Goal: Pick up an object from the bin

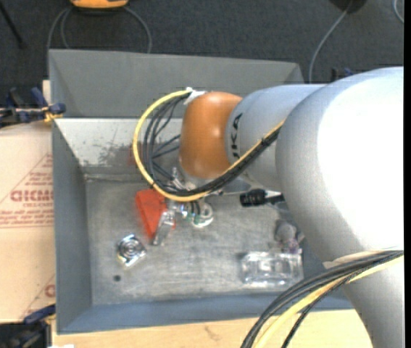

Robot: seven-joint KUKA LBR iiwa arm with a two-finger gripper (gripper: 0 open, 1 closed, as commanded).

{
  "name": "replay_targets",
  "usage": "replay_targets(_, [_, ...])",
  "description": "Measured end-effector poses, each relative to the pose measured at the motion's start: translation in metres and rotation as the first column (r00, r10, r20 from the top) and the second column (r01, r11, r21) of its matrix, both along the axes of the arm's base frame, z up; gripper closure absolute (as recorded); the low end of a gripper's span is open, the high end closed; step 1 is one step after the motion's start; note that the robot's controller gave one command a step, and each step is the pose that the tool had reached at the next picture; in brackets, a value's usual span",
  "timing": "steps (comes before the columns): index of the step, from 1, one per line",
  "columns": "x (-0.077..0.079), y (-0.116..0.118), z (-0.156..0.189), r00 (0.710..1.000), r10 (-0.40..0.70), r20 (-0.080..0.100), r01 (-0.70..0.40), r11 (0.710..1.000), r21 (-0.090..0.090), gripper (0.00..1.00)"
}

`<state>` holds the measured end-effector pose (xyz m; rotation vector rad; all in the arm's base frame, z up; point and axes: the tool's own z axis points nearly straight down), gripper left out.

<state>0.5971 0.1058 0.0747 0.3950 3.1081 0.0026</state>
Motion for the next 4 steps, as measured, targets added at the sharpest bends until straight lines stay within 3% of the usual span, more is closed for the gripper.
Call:
replay_targets(1, [0.003,-0.001,0.002,1.000,0.001,0.013,-0.001,1.000,-0.001,1.00])
replay_targets(2, [-0.001,0.000,-0.001,1.000,0.005,-0.002,-0.005,1.000,0.000,0.00])
replay_targets(3, [0.052,0.054,0.000,0.998,-0.059,-0.011,0.059,0.998,-0.006,0.00])
replay_targets(4, [0.051,0.052,0.001,0.998,-0.057,-0.009,0.057,0.998,-0.006,1.00])
